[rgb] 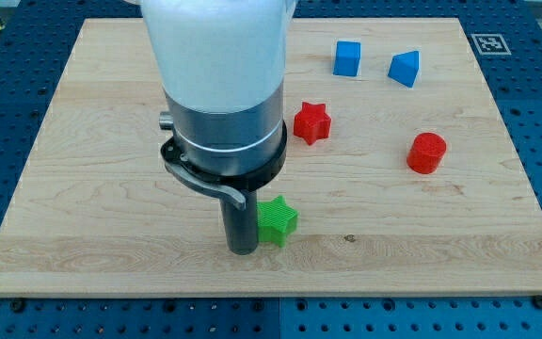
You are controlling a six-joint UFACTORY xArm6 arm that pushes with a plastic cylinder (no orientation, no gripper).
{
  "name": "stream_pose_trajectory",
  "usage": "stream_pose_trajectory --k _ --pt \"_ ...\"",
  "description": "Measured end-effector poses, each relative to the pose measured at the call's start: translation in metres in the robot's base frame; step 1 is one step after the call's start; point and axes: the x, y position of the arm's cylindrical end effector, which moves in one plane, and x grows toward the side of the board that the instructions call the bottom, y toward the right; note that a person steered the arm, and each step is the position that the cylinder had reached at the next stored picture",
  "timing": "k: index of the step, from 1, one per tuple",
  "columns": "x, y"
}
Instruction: Push the green star towards the red star
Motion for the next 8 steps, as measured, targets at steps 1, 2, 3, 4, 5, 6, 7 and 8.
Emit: stream_pose_trajectory --k 1,2,3,4,5,6,7,8 --pt "0.005 0.014" --pt "0.001 0.023" --pt "-0.007 0.027" --pt "-0.018 0.027" --pt "-0.005 0.033" --pt "0.010 0.037" --pt "-0.005 0.055" --pt "-0.027 0.056"
